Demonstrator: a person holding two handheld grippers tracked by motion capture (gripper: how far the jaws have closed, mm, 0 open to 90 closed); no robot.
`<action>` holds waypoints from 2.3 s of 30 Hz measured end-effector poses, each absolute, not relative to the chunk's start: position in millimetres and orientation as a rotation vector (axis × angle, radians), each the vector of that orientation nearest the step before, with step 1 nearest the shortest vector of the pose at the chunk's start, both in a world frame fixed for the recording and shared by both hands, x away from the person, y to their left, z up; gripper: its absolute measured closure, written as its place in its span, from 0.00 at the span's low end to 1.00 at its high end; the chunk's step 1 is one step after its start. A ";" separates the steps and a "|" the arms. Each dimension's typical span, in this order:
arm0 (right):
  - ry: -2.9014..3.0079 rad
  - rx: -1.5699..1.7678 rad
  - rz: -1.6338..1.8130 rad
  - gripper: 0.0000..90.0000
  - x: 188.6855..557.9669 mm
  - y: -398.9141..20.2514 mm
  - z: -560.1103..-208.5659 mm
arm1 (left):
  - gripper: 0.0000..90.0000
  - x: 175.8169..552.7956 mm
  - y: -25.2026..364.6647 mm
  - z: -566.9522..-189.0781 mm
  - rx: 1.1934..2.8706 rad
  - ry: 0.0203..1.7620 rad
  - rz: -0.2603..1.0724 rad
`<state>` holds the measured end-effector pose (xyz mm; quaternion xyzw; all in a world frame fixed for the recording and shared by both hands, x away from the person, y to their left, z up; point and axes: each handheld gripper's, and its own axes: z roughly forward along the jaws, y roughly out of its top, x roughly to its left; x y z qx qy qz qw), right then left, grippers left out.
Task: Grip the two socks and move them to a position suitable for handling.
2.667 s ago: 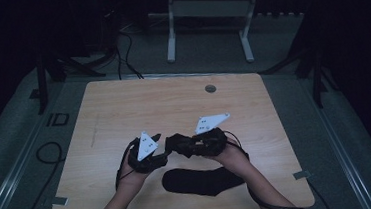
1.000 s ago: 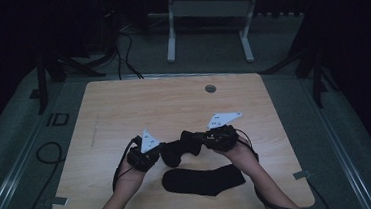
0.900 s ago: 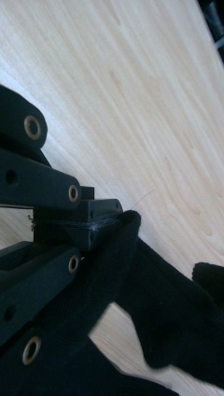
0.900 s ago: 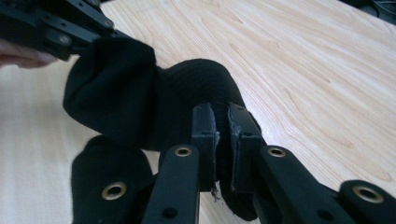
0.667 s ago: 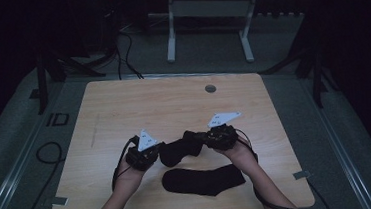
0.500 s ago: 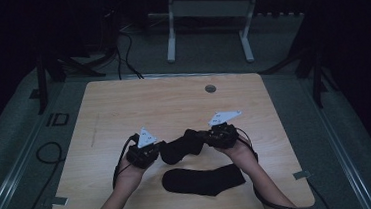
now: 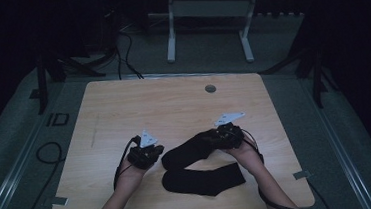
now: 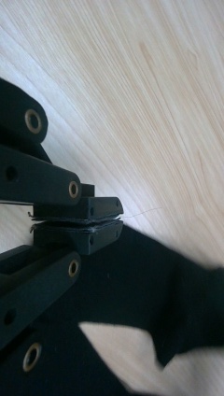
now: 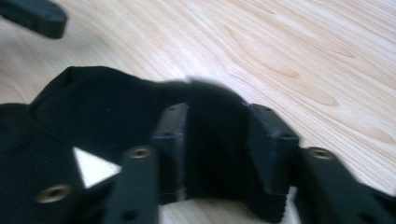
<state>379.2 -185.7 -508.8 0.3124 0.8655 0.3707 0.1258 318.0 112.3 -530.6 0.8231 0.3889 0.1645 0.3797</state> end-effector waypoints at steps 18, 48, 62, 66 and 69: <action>2.473 0.964 0.901 1.00 417.1 -208.0 -525.3 | 1.00 325.8 85.9 -545.4 2.185 0.925 0.294; 2.473 1.028 0.956 0.96 377.5 -241.1 -555.6 | 1.00 369.7 97.0 -566.4 2.169 0.932 0.358; 2.524 0.982 0.993 0.61 379.4 -238.1 -541.5 | 0.71 364.4 96.7 -555.6 2.131 0.930 0.342; 2.515 0.955 0.968 0.43 375.8 -238.5 -536.4 | 0.61 355.5 100.6 -545.1 2.125 0.916 0.334; 2.508 0.963 0.972 0.37 374.5 -239.4 -534.3 | 0.54 347.4 103.6 -539.7 2.137 0.900 0.334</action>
